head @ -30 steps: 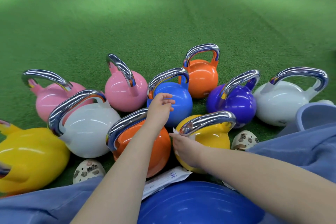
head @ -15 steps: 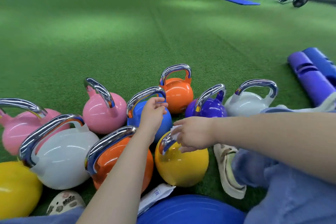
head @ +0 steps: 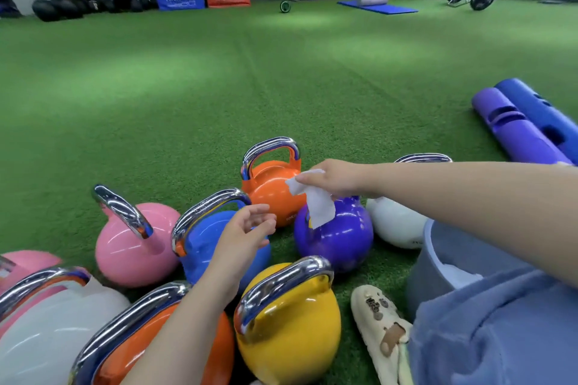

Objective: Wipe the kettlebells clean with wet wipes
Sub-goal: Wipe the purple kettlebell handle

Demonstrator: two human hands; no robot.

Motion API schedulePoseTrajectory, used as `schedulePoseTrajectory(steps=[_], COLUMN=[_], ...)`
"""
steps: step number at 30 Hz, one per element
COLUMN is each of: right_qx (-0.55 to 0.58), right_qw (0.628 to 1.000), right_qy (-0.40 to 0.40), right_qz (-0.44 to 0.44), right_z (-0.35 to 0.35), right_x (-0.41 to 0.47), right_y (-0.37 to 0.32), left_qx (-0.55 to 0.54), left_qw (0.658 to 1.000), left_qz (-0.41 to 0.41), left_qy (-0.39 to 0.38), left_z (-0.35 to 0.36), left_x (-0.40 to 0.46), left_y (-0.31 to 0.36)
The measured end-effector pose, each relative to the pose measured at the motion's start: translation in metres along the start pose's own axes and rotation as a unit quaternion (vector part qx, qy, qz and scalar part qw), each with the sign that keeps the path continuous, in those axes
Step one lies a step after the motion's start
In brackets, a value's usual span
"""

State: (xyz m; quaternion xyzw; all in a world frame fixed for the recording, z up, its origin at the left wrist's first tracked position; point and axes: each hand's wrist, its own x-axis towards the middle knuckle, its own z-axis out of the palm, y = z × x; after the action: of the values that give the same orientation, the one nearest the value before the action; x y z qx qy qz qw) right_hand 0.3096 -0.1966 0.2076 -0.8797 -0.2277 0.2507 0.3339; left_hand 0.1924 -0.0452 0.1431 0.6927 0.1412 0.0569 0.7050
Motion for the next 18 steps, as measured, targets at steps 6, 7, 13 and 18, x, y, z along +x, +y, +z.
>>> schedulePoseTrajectory(steps=[6,7,13,18], right_qx=[0.251,0.271,0.328,0.316], right_qw=[0.965,0.960,0.935,0.937], right_qy=[-0.068,-0.072,-0.132,-0.124], right_qz=[0.020,0.023,0.033,0.076], right_z=[-0.014,-0.015,-0.014,0.005], right_x=[0.020,0.025,0.047,0.063], right_y=[0.029,0.035,0.071,0.109], left_qx=[0.009,0.008,0.015,0.116], left_qw=[0.999,0.998,0.999,0.993], left_qz=[-0.037,-0.052,-0.034,-0.036], left_qy=[-0.031,-0.038,-0.010,-0.016], left_z=[0.033,0.039,0.056,0.053], left_x=[0.039,0.048,0.086,0.108], left_y=[0.005,0.005,-0.008,-0.045])
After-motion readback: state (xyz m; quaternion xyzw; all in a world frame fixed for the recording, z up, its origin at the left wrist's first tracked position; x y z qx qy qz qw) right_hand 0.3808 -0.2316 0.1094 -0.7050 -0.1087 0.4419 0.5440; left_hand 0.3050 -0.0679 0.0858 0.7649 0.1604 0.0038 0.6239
